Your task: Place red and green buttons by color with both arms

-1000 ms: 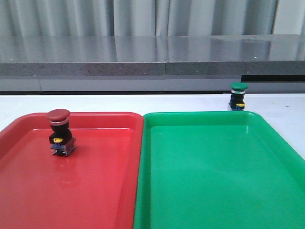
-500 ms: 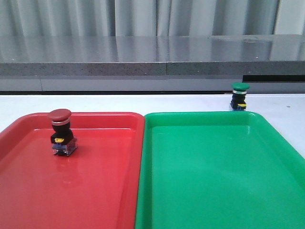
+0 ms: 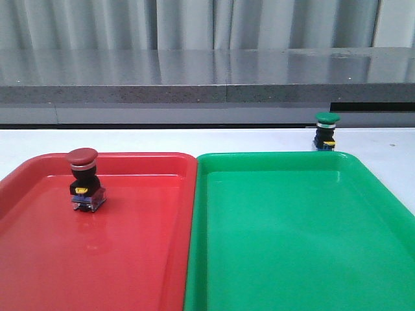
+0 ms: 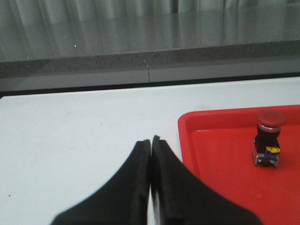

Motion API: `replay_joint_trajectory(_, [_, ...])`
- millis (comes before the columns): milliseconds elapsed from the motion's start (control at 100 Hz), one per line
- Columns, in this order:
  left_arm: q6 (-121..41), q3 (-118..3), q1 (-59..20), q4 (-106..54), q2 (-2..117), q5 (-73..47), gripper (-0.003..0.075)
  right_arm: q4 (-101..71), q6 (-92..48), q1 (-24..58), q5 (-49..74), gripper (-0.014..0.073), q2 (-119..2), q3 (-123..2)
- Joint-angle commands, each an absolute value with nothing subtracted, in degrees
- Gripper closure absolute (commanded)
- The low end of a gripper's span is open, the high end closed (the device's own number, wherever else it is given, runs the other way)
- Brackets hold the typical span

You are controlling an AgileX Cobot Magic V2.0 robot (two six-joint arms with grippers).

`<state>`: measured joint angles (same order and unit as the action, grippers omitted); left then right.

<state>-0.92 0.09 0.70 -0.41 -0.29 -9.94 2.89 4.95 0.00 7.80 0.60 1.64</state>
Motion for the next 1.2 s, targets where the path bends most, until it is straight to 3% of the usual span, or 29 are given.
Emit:
replay_joint_trajectory(0, [-0.47, 1.46, 0.78, 0.0, -2.13, -4.46, 0.0739, 3.48, 4.75, 0.08, 3.08, 0.066, 1.75, 0.73])
replay_joint_trajectory(1010, [-0.47, 1.46, 0.78, 0.0, -2.13, -4.38, 0.0739, 3.48, 4.76, 0.1, 3.08, 0.066, 1.75, 0.73])
replay_joint_trajectory(1190, [-0.47, 1.46, 0.78, 0.0, -2.13, -4.38, 0.0739, 2.3, 4.91, 0.1, -4.45, 0.066, 1.75, 0.67])
